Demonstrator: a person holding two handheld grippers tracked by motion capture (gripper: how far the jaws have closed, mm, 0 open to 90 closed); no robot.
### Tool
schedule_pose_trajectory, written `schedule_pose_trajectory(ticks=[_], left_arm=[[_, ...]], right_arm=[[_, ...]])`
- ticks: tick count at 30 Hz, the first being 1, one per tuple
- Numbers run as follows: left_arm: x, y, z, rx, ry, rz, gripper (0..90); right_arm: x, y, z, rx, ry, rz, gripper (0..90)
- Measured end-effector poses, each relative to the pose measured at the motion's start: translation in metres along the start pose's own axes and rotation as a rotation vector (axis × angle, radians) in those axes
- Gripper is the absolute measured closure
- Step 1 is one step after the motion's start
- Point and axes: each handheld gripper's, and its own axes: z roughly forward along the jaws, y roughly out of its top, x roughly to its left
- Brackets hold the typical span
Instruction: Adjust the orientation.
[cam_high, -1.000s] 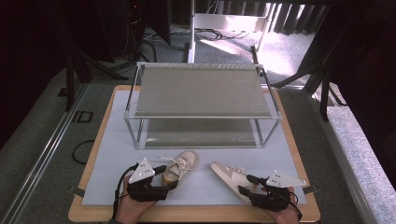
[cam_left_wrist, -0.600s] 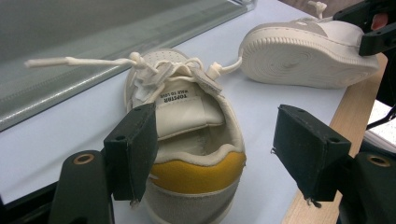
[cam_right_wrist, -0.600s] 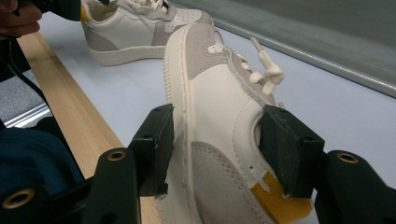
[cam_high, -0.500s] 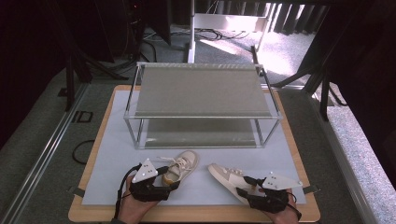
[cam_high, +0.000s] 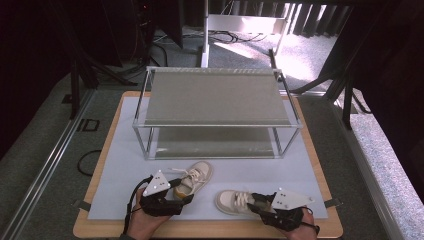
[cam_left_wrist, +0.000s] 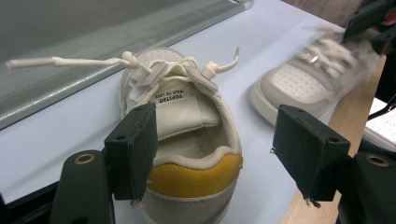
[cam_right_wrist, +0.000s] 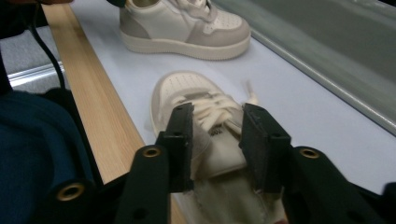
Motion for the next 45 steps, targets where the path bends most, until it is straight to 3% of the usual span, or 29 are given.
schedule_pose_trajectory(ticks=[6,10,11,14,16,18,22,23,24,25,29,33,35,36,38,41,45], left_arm=[[0.0,0.0,0.0,0.0,0.0,-0.001,31.3],[0.001,0.0,0.0,-0.003,-0.002,-0.002,31.5],[0.001,0.0,0.0,-0.003,-0.002,-0.003,31.5],[0.0,0.0,0.0,-0.002,-0.002,-0.004,31.5],[0.001,0.0,0.0,-0.004,-0.003,-0.005,31.5],[0.001,0.0,0.0,-0.005,-0.005,-0.006,31.5],[0.001,0.0,0.0,-0.005,-0.007,-0.007,31.5],[0.001,-0.001,0.0,-0.005,-0.007,-0.005,31.5],[0.001,-0.001,0.0,-0.005,-0.007,-0.004,31.5],[0.001,-0.001,0.001,-0.005,-0.006,-0.005,31.5],[0.001,0.0,0.001,-0.003,-0.007,-0.002,31.4],[0.001,-0.001,0.001,-0.005,-0.008,-0.001,31.5],[0.001,-0.001,0.001,-0.004,-0.008,-0.001,31.5],[0.001,-0.001,0.001,-0.005,-0.007,-0.001,31.5],[0.001,-0.001,0.001,-0.005,-0.006,0.0,31.5],[0.001,-0.001,0.001,-0.006,-0.006,-0.001,31.5],[0.001,-0.001,0.001,-0.008,-0.004,-0.002,31.5]], right_arm=[[-0.001,-0.001,-0.002,-0.005,-0.009,0.01,58.3],[-0.009,-0.001,-0.006,-0.019,-0.042,0.025,57.4],[-0.017,0.0,-0.005,-0.009,-0.046,0.027,57.2],[-0.023,0.0,-0.001,0.015,-0.022,0.019,55.1],[-0.027,0.001,0.006,0.04,0.021,-0.001,53.0],[-0.029,0.002,0.015,0.077,0.035,-0.026,53.2],[-0.037,0.002,0.019,0.076,0.085,0.015,50.8],[-0.045,0.001,0.022,0.089,0.149,0.052,54.1],[-0.045,0.001,0.022,0.089,0.149,0.052,54.1],[-0.046,0.0,0.023,0.089,0.18,0.056,59.8],[-0.047,-0.001,0.023,0.088,0.186,0.051,61.7],[-0.044,-0.001,0.023,0.082,0.155,0.027,68.4],[-0.043,-0.003,0.022,0.07,0.116,0.028,80.3],[-0.044,-0.004,0.022,0.067,0.078,0.043,81.2],[-0.047,-0.005,0.023,0.061,0.061,0.069,81.8],[-0.046,-0.004,0.024,0.057,0.027,0.067,82.2],[-0.048,0.0,0.029,0.052,-0.069,0.094,82.1]])
